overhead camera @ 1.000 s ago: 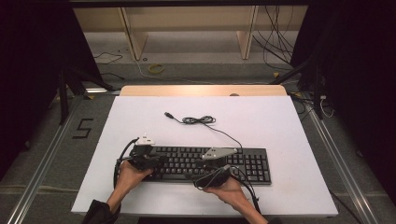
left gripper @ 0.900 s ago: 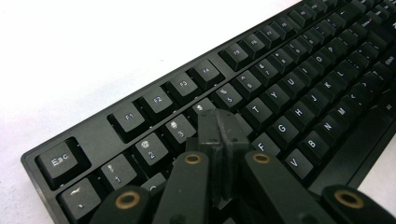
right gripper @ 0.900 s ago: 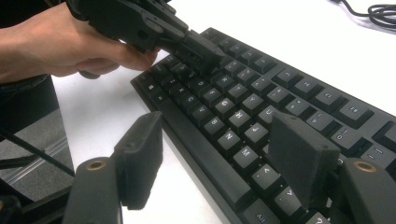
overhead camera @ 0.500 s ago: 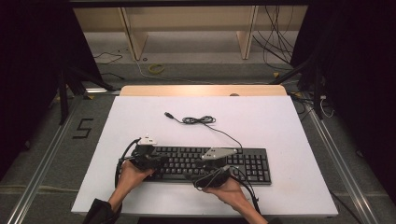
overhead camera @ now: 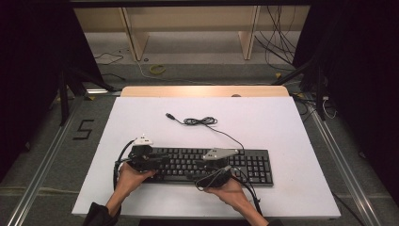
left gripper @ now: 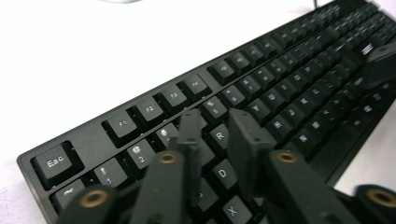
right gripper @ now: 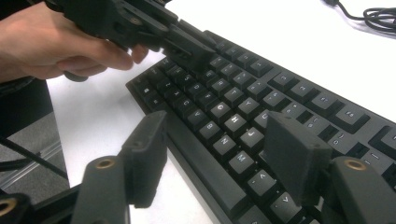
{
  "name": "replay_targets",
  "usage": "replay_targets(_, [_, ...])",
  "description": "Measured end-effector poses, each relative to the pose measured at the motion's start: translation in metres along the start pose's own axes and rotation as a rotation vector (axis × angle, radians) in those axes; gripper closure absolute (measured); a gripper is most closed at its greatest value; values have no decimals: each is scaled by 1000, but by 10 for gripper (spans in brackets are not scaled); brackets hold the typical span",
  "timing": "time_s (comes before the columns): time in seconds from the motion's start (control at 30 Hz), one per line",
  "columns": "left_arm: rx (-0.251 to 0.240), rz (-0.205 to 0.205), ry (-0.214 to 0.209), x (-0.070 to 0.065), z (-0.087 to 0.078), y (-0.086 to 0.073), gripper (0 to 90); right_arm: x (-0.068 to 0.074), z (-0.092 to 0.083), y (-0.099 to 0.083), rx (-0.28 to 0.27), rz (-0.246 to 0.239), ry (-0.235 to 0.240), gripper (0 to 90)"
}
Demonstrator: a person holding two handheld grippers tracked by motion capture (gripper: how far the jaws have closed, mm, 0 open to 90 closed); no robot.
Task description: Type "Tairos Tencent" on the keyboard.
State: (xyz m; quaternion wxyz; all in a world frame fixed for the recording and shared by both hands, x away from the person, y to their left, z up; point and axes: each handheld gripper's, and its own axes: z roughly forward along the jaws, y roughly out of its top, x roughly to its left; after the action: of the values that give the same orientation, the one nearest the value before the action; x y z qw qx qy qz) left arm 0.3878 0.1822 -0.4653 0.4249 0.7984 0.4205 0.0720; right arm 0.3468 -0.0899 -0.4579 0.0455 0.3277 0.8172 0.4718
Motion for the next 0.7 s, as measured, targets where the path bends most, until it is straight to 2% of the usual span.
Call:
replay_targets(0.17, [-19, -4, -12, -1, -6, -1, 603, -2, 2, 1, 0, 0, -3, 467])
replay_targets(0.43, [-72, -43, -29, -1, -15, -4, 453, -2, 6, 4, 8, -3, -4, 575])
replay_targets(0.7, [-111, -52, -47, -2, -21, -7, 397, -3, 13, 7, 23, -10, -8, 706])
